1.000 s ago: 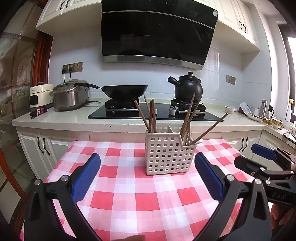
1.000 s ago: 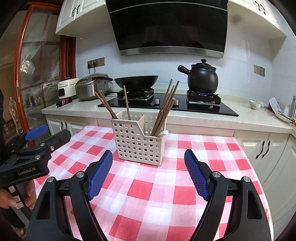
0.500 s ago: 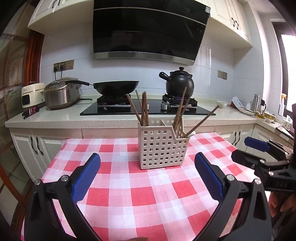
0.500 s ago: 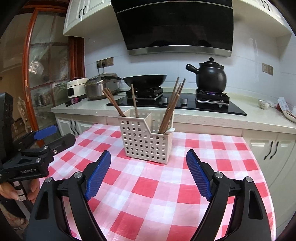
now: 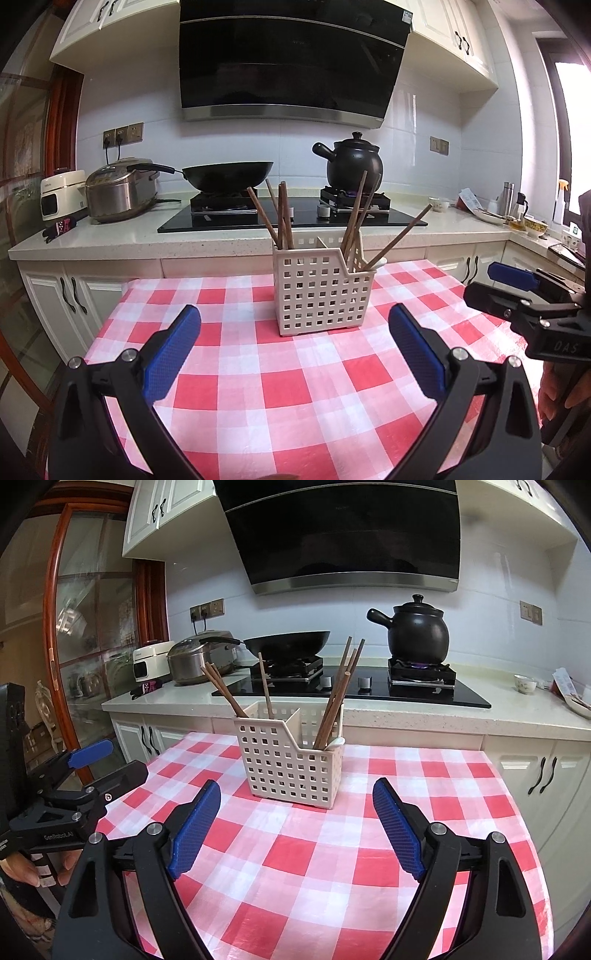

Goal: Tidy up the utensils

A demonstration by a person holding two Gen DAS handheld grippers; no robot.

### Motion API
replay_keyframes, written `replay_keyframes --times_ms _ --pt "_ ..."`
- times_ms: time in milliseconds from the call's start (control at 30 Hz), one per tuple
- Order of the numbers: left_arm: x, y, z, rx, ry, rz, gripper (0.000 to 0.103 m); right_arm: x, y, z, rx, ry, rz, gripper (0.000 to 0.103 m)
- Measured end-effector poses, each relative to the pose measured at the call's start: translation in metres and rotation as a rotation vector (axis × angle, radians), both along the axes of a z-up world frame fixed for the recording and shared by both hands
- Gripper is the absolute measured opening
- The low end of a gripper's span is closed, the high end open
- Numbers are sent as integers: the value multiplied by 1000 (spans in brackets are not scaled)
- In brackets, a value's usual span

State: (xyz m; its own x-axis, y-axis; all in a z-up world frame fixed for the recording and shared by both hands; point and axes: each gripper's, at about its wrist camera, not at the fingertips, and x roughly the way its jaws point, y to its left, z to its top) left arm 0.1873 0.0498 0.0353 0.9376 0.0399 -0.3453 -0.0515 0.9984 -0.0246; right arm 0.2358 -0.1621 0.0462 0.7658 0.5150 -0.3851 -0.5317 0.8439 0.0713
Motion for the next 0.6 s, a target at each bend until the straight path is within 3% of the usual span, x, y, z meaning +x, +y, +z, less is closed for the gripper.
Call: replay_keyframes --times_ms 600 --pt "-1 0 2 9 -2 12 98 1 -4 0 -5 -8 -28 82"
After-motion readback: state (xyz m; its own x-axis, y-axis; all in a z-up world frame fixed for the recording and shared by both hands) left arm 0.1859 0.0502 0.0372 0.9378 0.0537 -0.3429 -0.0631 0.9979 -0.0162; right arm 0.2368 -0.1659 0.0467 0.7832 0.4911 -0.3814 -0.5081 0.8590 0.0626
